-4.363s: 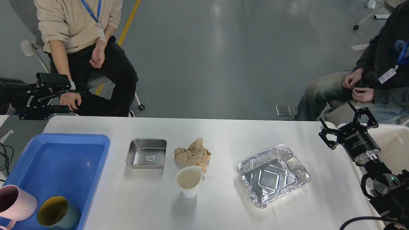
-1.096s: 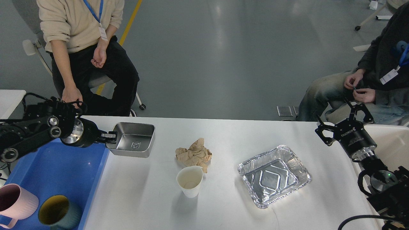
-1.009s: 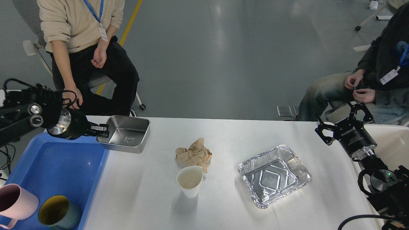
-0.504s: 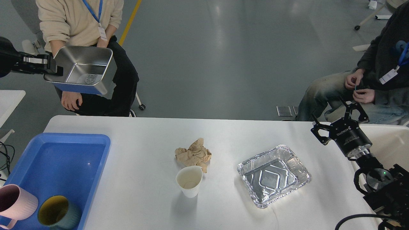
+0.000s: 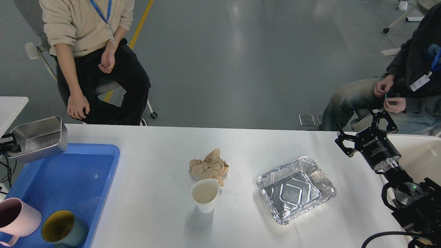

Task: Tidy desktop
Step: 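Lift the steel box and set it down in the blue tray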

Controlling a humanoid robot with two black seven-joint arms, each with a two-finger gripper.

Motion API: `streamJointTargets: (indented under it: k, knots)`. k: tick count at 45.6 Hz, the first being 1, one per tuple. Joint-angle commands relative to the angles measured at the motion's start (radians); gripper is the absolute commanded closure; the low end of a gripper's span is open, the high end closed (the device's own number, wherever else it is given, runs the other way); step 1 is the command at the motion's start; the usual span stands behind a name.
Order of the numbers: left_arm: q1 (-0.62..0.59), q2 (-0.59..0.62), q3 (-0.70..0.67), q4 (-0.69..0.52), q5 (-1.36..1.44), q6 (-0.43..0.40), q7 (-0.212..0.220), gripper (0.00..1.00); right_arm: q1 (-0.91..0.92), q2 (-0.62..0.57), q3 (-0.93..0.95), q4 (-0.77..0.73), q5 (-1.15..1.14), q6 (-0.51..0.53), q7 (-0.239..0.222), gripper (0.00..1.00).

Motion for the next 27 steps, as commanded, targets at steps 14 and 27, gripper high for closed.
streamJointTargets:
  k: [14, 27]
  knots:
    - [0.06, -0.256, 0.221, 0.283, -0.121, 0.185, -0.062, 0.95, -0.011, 0.0, 0.002, 0.0, -0.025, 0.0, 0.001, 0.0]
    - [0.088, -0.322, 0.271, 0.326, -0.139, 0.242, -0.059, 0.93, -0.012, -0.002, 0.002, 0.0, -0.025, 0.0, 0.001, 0.0]
